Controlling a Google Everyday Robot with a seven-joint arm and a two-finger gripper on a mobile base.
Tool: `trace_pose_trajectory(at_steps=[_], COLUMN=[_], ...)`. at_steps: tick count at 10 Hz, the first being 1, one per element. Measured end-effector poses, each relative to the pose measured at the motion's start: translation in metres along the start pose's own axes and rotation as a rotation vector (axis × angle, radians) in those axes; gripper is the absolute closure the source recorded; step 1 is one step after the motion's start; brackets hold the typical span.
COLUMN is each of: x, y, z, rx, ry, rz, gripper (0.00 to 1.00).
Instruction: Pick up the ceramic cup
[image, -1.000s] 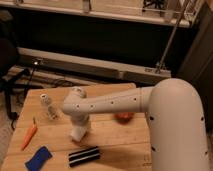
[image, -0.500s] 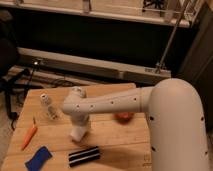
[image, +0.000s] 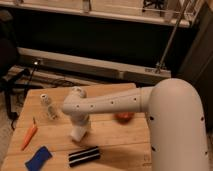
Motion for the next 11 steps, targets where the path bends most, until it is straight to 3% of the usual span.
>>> trace_pose_trajectory(at_steps=[8,9,11], x=[0.001,0.004,0.003], y=[-0.001,0.001,0.002], z=[0.000,-0.012,-0.015], rx=[0.001,-0.006,-0.011], ry=[-0.001,-0.011,-0.015], rz=[-0.002,-0.015,-0.015], gripper=[1.00,1.00,1.00])
